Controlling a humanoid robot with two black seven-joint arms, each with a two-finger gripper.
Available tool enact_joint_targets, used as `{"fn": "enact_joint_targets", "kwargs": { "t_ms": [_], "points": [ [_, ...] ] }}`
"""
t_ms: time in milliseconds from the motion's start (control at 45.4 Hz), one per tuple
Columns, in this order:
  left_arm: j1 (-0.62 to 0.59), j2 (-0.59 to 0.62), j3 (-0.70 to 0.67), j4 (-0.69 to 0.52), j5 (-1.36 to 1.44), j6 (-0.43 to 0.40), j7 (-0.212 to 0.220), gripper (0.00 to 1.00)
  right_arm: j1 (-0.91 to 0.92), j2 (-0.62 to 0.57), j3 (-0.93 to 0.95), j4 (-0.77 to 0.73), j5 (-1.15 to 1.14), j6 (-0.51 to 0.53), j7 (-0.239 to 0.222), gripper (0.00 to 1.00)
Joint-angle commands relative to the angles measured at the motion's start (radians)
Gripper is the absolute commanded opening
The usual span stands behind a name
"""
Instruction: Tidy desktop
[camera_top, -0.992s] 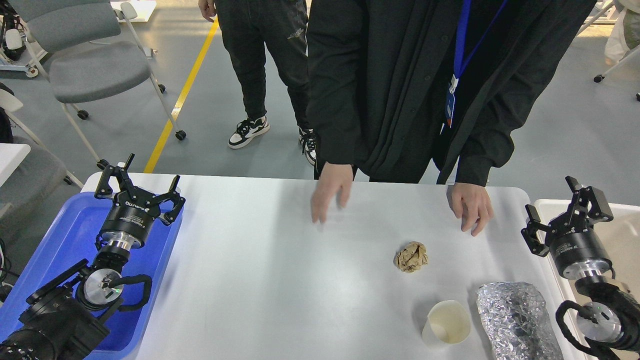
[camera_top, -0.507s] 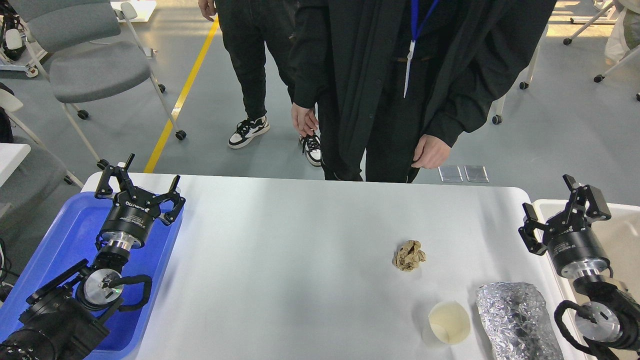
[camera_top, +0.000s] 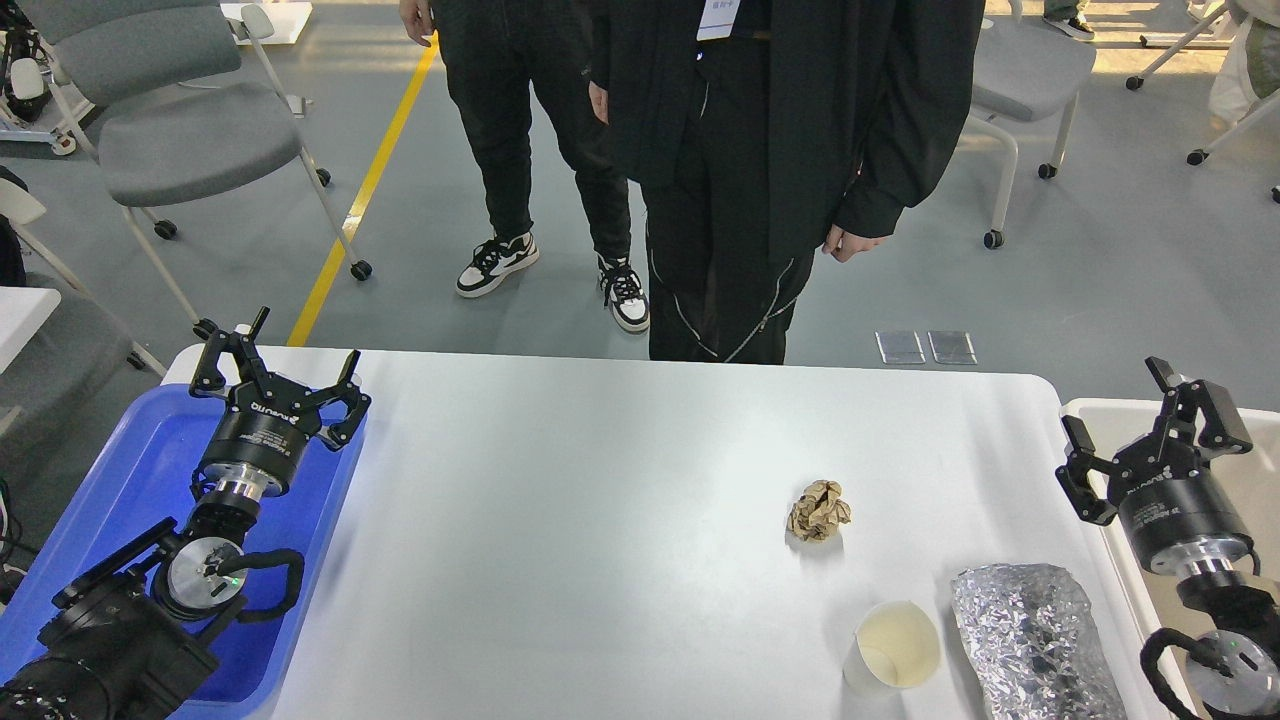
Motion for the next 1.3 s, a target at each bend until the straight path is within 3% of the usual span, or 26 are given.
{"fn": "enact_joint_targets", "kwargs": {
  "t_ms": [0, 1278],
  "points": [
    [-0.001, 0.000, 0.002, -0.002, 0.000, -0.006, 0.000, 1.00, -0.014, -0.006, 0.003, 0.020, -0.001, -0.007, 0.000, 1.00],
    [-0.001, 0.000, 0.001, 0.000, 0.000, -0.004, 0.000, 1.00, 0.054, -0.036, -0.009, -0.020, 0.002, 0.000, -0.005, 1.00]
  ]
}}
